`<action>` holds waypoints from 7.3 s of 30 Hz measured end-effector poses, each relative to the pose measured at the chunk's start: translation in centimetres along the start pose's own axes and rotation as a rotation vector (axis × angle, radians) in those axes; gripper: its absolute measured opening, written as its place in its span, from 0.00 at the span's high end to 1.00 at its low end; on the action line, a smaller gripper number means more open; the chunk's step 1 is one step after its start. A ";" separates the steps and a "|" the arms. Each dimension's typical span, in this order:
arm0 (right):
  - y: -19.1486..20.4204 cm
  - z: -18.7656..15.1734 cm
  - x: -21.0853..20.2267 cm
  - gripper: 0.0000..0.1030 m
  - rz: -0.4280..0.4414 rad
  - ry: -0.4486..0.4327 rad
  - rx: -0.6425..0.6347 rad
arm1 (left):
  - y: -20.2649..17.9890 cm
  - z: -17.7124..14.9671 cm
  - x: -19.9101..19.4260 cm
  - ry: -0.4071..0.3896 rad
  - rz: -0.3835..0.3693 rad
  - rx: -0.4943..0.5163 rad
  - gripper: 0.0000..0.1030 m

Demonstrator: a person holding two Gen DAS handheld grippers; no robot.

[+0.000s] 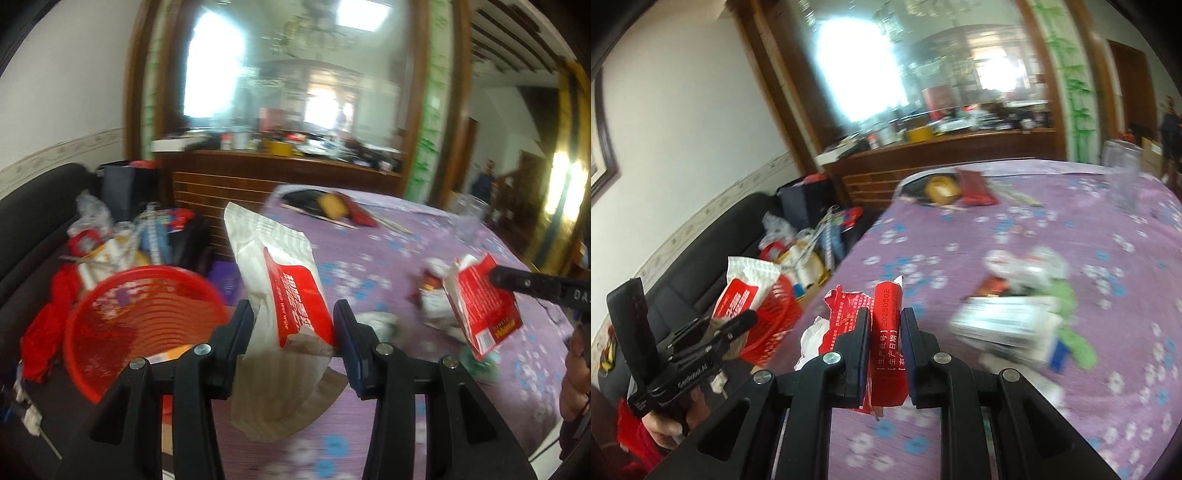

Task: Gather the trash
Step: 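Carry both items over the red basket and open both tools, then grasp the white rolled sock with the left tool, then grasp the teal cartoon packet with the right tool, then hold the sock in the left tool and the packet in the right tool, then carry the sock and teal packet over the red basket and open both tools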

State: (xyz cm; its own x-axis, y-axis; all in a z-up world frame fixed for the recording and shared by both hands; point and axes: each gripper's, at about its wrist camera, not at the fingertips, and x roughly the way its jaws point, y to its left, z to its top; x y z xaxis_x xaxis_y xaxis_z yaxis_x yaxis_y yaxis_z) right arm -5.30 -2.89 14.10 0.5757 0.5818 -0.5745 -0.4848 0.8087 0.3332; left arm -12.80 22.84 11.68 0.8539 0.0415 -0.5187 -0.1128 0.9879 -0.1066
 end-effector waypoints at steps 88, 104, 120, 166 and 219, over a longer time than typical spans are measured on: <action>-8.9 -9.1 3.3 0.34 -0.003 0.283 0.060 | -11.2 -3.4 13.1 0.299 -0.107 0.153 0.54; -5.8 -10.0 5.0 0.65 -0.179 0.297 -0.140 | -11.7 -3.5 11.5 0.237 -0.103 0.137 0.65; -7.6 -9.2 1.1 0.70 -0.177 0.033 -0.031 | -14.1 -5.0 8.2 0.137 -0.136 0.167 0.65; -7.6 -8.9 -1.5 0.70 -0.137 -0.035 0.032 | -12.9 -4.8 5.9 0.113 -0.130 0.156 0.65; 12.2 0.9 12.5 0.66 0.216 0.212 -0.144 | 10.0 -1.2 0.4 0.028 0.200 -0.179 0.64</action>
State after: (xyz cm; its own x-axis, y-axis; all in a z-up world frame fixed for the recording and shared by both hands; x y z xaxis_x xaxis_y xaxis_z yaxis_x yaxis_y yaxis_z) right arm -3.44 14.30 11.64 0.3067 0.6953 -0.6500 -0.6776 0.6391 0.3639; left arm -14.20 32.57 9.34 0.7913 0.2267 -0.5679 -0.3681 0.9182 -0.1464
